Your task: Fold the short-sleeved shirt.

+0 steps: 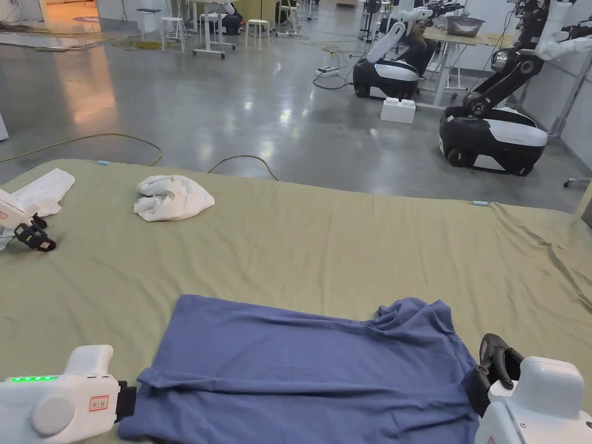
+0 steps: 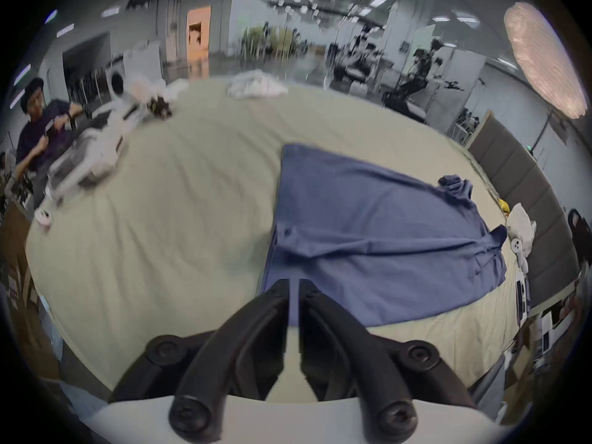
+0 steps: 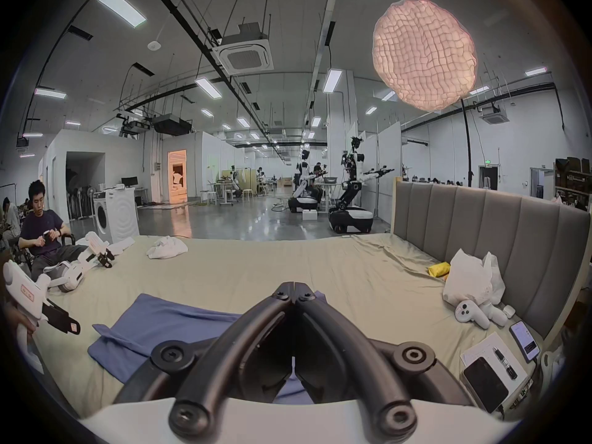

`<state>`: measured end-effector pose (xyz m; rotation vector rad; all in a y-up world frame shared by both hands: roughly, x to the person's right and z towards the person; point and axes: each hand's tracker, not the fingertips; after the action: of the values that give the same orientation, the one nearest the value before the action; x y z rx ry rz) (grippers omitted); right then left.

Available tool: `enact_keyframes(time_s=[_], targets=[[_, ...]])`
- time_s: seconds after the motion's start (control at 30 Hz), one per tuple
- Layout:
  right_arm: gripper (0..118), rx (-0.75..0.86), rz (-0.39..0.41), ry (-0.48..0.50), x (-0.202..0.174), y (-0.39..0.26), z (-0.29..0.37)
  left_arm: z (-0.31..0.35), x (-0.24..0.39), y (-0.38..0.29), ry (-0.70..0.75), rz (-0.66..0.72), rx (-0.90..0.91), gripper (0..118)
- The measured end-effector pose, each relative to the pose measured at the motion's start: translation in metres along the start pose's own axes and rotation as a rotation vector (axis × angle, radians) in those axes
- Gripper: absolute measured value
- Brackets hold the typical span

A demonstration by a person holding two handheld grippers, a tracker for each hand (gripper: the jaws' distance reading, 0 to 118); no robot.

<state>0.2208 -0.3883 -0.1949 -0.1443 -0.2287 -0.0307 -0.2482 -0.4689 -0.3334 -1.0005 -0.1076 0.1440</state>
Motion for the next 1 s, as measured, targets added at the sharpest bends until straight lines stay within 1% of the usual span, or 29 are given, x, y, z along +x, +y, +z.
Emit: enact_keyframes(time_s=[0.03,0.07,0.1,0.23,0.3,0.33,0.37,0.4,0.43,0.47,0.5,0.53,0.67,0.73,0.77,0.8,0.83,0.87,1.0], targets=[[0,-0.007,0.002,-0.004,0.001,-0.002,0.000,-0.008,-0.002,0.002,-0.005,0.012,-0.044,30],[0,-0.012,0.003,-0.008,0.002,-0.003,-0.001,-0.015,-0.004,0.003,-0.014,0.022,-0.079,54],[0,-0.022,0.003,-0.009,0.004,-0.004,-0.001,-0.018,-0.001,0.003,0.000,0.030,-0.107,69],[0,-0.057,0.002,-0.021,0.010,-0.012,-0.002,-0.042,0.006,-0.003,0.060,0.007,-0.210,70],[0,-0.074,0.001,-0.030,0.014,-0.016,-0.002,-0.055,0.014,-0.009,0.101,-0.028,-0.283,68],[0,-0.087,0.002,-0.034,0.016,-0.018,-0.003,-0.061,0.016,-0.014,0.116,-0.048,-0.274,68],[0,-0.098,0.002,-0.042,0.018,-0.020,-0.003,-0.062,0.016,-0.015,0.135,-0.086,-0.226,66],[0,-0.106,0.001,-0.052,0.019,-0.023,-0.002,-0.061,0.021,-0.018,0.152,-0.098,-0.211,63],[0,-0.116,-0.003,-0.061,0.023,-0.025,-0.002,-0.060,0.025,-0.018,0.163,-0.076,-0.216,52],[0,-0.126,-0.010,-0.066,0.026,-0.027,-0.002,-0.056,0.028,-0.019,0.158,-0.079,-0.207,36],[0,-0.137,-0.015,-0.070,0.030,-0.028,-0.003,-0.051,0.029,-0.021,0.162,-0.091,-0.192,23],[0,-0.151,-0.020,-0.077,0.032,-0.031,-0.003,-0.050,0.032,-0.022,0.154,-0.101,-0.182,16],[0,-0.215,-0.012,-0.086,0.045,-0.040,-0.011,-0.047,0.031,-0.021,0.116,-0.117,-0.180,11],[2,-0.301,0.007,-0.085,0.055,-0.046,-0.021,-0.039,0.030,-0.024,0.107,-0.116,-0.159,10],[16,-0.349,0.021,-0.088,0.060,-0.049,-0.028,-0.034,0.029,-0.024,0.094,-0.106,-0.145,10],[37,-0.418,0.029,-0.082,0.066,-0.053,-0.035,-0.029,0.028,-0.024,0.085,-0.095,-0.132,10],[58,-0.494,0.019,-0.075,0.075,-0.060,-0.045,-0.023,0.027,-0.025,0.076,-0.087,-0.116,10],[72,-0.570,0.015,-0.076,0.082,-0.067,-0.055,-0.018,0.026,-0.025,0.068,-0.078,-0.099,10],[71,-0.777,0.037,-0.064,0.100,-0.095,-0.089,-0.003,0.025,-0.027,0.041,-0.060,-0.065,10]])
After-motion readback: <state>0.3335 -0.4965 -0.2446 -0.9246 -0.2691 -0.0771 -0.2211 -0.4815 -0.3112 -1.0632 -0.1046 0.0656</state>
